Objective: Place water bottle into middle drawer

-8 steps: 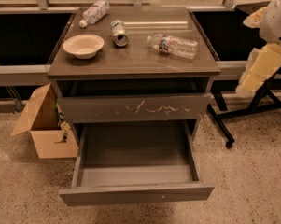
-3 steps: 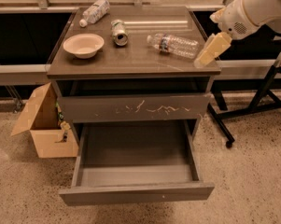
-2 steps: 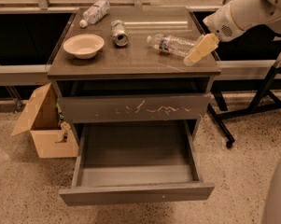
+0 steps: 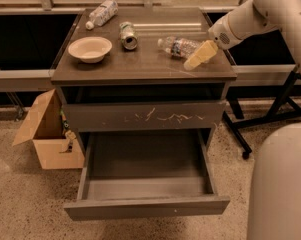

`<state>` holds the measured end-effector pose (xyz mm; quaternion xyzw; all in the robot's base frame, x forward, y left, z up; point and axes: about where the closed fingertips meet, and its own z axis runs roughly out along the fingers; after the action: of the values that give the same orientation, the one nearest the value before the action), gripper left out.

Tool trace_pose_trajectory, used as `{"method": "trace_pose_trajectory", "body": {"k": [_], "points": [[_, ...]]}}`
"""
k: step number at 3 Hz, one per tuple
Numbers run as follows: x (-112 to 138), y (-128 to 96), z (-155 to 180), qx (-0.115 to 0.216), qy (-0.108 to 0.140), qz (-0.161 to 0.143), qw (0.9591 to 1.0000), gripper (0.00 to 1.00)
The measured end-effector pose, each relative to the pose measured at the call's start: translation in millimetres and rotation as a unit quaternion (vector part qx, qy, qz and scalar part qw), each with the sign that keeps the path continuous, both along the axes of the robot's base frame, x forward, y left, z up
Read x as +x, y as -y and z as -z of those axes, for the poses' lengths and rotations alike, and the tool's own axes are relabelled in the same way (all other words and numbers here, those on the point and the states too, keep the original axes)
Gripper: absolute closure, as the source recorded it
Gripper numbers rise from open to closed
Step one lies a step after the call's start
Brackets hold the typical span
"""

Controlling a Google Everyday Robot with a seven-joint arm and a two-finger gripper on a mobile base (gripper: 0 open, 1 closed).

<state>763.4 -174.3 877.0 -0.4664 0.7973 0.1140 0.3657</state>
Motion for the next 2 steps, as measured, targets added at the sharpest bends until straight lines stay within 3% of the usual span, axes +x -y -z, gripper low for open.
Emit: {"method": "trace_pose_trajectory", "body": {"k": [1,2], "points": [[18,-2,17,0.007,-0.009,0.006,0.9999,0.0],[31,-5,27,0.009,-0.012,0.005,0.9999,0.19]]}}
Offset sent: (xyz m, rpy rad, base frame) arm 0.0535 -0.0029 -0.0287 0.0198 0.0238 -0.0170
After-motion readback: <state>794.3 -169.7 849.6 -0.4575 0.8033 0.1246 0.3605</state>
